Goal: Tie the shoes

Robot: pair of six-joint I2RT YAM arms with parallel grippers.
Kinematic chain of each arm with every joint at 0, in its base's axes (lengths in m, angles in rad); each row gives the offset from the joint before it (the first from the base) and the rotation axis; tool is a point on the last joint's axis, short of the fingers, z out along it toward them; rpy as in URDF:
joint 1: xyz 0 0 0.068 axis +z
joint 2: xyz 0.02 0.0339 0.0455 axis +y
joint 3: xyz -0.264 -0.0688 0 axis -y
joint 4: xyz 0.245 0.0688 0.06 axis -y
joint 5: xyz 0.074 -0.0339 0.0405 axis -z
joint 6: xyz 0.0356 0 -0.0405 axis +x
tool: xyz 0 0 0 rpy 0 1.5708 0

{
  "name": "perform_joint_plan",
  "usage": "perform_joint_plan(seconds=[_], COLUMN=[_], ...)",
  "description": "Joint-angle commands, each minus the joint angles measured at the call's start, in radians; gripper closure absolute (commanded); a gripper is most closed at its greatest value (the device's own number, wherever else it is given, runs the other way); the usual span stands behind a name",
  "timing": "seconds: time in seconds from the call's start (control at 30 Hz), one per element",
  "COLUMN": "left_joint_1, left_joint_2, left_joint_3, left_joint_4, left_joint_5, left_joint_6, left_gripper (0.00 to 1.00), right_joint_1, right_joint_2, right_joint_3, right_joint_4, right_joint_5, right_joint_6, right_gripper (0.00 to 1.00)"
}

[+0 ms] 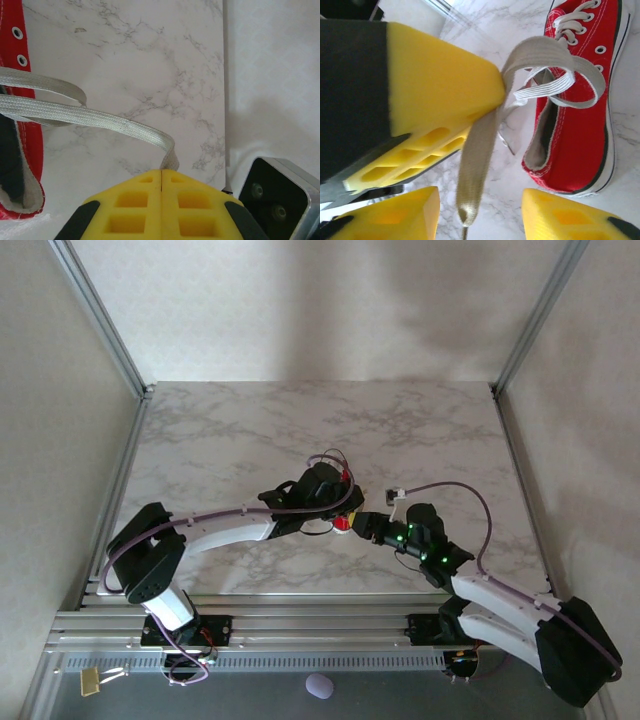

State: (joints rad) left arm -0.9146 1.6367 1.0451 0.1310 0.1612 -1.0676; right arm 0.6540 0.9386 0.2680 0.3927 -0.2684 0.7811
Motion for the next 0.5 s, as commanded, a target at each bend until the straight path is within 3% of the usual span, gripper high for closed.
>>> perform_joint_plan(seconds=[0.0, 0.1, 0.17, 0.2, 0.33, 0.47], left_joint_1=[0.008, 0.014, 0.024, 0.032, 0.088, 0.189], left_joint_2=[-0.044, -0.065, -0.087, -0.103, -0.200, -0.336], left_joint_3=[-0.017, -0.033, -0.042, -0.050, -0.089, -0.137], left_joint_4=[0.026, 0.028, 0.027, 0.025, 0.016, -0.005], left_joint_5=[0.006, -0.003, -0.010, -0.015, -0.048, -0.071], left_joint_6=[-0.009, 0.002, 0.023, 0.037, 0.129, 0.318], left_gripper=[1.00, 1.00, 0.99, 0.92, 0.44, 0.14], right_joint_1=[0.009, 0.009, 0.009, 0.009, 0.006, 0.006], right_joint_2=[0.032, 0.026, -0.007, -0.027, -0.071, -0.053], right_joint_3=[0.043, 0.069, 0.093, 0.112, 0.222, 0.347], right_joint_4=[0.053, -0.024, -0.119, -0.184, -0.430, -0.661], right_joint_5=[0.025, 0.031, 0.046, 0.055, 0.063, 0.013], right_joint_6=[-0.026, -0.072, -0.125, -0.160, -0.301, -0.437], right_gripper=[0.72, 0.97, 1.00, 1.00, 1.00, 1.00])
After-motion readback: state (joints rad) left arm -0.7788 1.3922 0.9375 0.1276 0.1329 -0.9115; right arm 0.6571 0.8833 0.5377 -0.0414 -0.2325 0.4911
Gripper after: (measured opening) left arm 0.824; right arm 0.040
